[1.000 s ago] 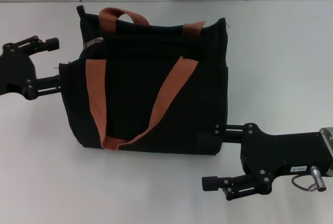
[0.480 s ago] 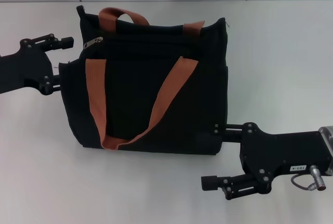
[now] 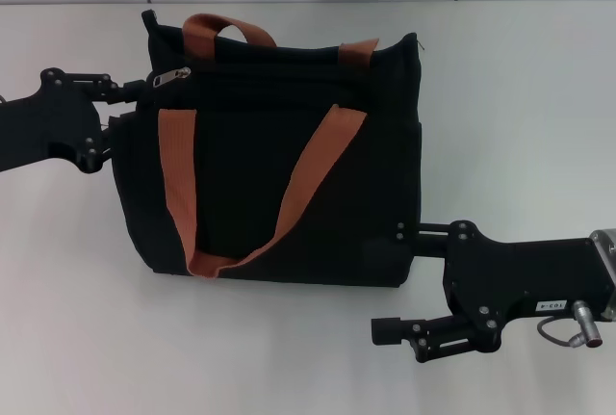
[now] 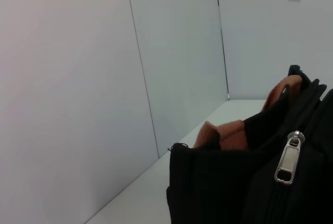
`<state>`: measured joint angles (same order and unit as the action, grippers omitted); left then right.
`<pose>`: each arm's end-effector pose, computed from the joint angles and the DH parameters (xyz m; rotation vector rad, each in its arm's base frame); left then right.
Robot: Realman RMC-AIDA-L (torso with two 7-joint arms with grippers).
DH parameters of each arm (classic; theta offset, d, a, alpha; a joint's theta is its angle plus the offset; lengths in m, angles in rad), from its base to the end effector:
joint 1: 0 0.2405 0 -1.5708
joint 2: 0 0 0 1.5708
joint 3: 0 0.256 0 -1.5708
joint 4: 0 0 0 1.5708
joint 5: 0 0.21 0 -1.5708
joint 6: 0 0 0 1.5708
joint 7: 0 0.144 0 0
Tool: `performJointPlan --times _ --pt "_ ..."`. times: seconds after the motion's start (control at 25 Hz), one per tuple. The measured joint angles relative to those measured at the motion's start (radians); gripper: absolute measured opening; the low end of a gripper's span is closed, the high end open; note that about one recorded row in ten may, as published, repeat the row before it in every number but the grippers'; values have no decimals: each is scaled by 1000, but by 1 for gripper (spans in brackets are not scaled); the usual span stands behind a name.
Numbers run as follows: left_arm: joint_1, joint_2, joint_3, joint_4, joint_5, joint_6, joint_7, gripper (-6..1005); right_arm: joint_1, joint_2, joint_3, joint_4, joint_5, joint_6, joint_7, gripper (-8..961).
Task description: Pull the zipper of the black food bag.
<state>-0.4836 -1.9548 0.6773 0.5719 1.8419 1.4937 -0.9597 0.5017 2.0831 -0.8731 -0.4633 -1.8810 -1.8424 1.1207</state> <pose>-0.2981 0.3401 0.0499 -2.5365 -0.1643 -0.5790 0.2394 0.2619 -0.0360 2.8552 -0.3453 -1.0171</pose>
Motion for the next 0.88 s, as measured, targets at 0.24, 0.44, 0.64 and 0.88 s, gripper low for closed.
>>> performJointPlan --times 0.24,0.44,0.64,0.88 --pt "0 0 -6 0 -2 13 -3 303 0 0 0 0 8 1 0 778" --pt "-1 3 -8 3 -3 36 -8 135 0 0 0 0 8 2 1 775" --pt "0 3 -30 10 -5 63 -7 33 0 0 0 0 17 -12 1 772" --pt "6 0 -88 11 -9 111 21 17 -3 -1 0 0 213 -108 62 769"
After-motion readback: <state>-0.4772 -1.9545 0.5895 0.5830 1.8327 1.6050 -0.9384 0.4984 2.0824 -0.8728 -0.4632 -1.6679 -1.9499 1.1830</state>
